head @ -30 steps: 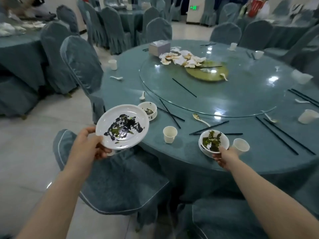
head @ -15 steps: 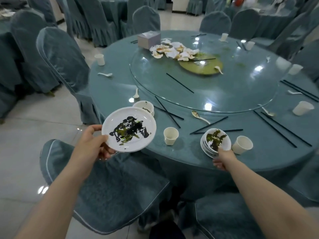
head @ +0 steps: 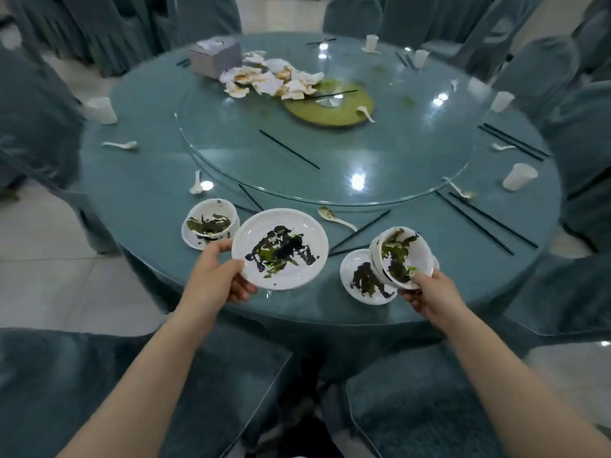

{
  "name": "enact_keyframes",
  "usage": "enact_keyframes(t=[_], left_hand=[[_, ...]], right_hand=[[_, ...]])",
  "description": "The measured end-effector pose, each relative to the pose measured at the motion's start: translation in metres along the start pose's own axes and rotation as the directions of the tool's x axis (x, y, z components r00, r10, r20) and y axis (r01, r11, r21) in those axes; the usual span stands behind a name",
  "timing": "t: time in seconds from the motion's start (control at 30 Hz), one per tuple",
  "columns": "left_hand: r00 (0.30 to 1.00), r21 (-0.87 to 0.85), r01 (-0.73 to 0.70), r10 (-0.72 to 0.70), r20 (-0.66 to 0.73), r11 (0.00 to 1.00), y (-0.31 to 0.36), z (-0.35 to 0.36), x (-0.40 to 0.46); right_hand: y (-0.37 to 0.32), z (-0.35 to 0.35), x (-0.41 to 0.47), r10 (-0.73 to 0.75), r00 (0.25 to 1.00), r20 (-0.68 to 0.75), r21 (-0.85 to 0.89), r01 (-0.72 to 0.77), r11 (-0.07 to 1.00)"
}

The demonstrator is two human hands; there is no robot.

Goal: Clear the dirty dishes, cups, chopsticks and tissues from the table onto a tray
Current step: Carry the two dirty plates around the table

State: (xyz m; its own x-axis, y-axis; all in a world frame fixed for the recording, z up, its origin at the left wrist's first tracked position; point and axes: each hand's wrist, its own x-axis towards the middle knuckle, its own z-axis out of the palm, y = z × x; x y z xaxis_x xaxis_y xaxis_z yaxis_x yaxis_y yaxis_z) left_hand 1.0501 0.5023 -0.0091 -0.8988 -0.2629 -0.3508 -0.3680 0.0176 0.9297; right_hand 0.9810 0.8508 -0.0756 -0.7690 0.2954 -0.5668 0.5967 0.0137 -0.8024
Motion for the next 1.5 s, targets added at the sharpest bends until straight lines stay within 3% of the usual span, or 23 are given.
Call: enact_keyframes(t=[0.17, 0.27, 0.47, 0.93, 1.07, 1.23, 1.5], left_hand=[[0.989, 0.049, 0.029, -0.036, 0.145, 0.998, -0.011, 0.075, 0.031], [0.983, 0.081, 0.059, -0.072, 0.167, 0.995, -0.031, 0.116, 0.048], [0.972, 0.137, 0.129, -0.152, 0.178, 0.982, -0.074, 0.175, 0.077], [0.934, 0.34, 0.148, -0.245, 0.261, 0.929, -0.097, 0.218, 0.092], [0.941, 0.348, 0.166, -0.253, 0.224, 0.923, -0.084, 0.219, 0.091], [0.971, 0.171, 0.148, -0.176, 0.161, 0.974, -0.053, 0.193, 0.075], [1.0, 0.021, 0.009, -0.008, -0.028, 1.0, 0.01, 0.075, 0.054]], right_hand=[[-0.004, -0.046, -0.007, -0.074, 0.995, -0.062, 0.004, 0.074, 0.997], [0.001, -0.069, -0.006, -0.131, 0.984, -0.122, -0.009, 0.131, 0.991], [0.021, -0.097, -0.009, -0.095, 0.98, -0.178, 0.059, 0.107, 0.993], [0.03, -0.118, -0.023, -0.063, 0.984, -0.166, 0.121, 0.084, 0.989], [0.028, -0.108, -0.029, -0.059, 0.989, -0.136, 0.103, 0.073, 0.992], [0.02, -0.092, -0.042, -0.043, 0.996, -0.077, 0.112, 0.051, 0.992], [-0.015, -0.023, -0.053, -0.051, 0.995, 0.09, 0.08, 0.043, 0.996]])
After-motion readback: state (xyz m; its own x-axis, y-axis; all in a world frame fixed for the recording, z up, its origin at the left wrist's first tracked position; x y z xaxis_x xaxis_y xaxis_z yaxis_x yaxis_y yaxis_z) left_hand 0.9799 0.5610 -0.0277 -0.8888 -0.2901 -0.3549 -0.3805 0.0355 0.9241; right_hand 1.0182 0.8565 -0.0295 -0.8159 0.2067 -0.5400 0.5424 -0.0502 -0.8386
